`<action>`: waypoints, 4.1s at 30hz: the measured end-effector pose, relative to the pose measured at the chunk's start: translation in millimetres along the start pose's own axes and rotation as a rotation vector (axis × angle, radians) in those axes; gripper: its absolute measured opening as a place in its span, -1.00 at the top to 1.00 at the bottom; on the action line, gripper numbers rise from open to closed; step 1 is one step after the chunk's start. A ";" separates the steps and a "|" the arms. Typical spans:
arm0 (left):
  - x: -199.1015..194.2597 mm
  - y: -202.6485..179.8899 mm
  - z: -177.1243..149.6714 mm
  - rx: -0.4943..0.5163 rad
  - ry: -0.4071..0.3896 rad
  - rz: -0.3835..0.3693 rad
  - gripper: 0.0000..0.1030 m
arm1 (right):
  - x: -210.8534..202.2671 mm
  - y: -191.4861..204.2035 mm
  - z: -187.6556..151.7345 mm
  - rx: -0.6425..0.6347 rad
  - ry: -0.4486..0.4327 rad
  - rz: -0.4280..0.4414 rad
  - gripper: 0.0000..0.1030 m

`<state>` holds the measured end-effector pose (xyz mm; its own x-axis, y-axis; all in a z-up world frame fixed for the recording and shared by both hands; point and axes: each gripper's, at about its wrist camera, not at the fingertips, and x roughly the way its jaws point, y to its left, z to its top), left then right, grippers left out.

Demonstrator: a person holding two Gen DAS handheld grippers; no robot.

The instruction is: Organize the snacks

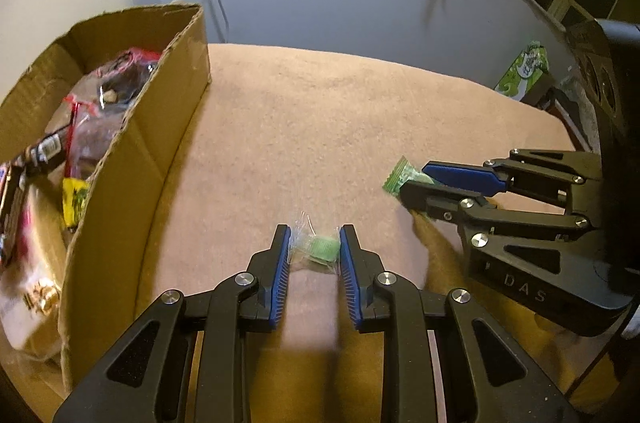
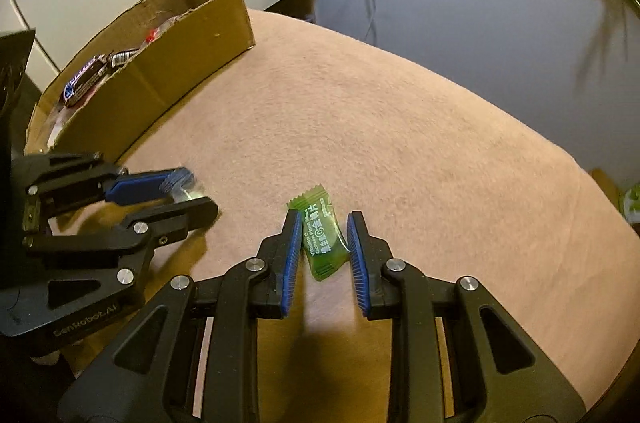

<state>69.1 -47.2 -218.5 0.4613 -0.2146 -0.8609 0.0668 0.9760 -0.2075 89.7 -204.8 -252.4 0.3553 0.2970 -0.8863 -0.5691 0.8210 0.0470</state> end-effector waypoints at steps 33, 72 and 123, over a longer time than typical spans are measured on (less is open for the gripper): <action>-46.1 18.5 0.7 -0.057 -0.029 -0.054 0.57 | -29.4 -8.8 19.6 0.015 0.030 0.085 0.89; -121.9 139.8 26.8 -0.203 -0.136 0.167 0.55 | -26.7 139.3 148.4 -0.193 -0.041 0.244 0.89; -166.4 127.9 -10.5 -0.266 -0.116 0.309 -0.30 | -87.8 118.7 96.2 -0.116 -0.095 0.150 -0.52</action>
<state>-8.4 112.9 -106.6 0.5213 0.1069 -0.8466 -0.3136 0.9467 -0.0735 62.3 -86.5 -124.8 0.3256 0.4609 -0.8255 -0.7002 0.7043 0.1170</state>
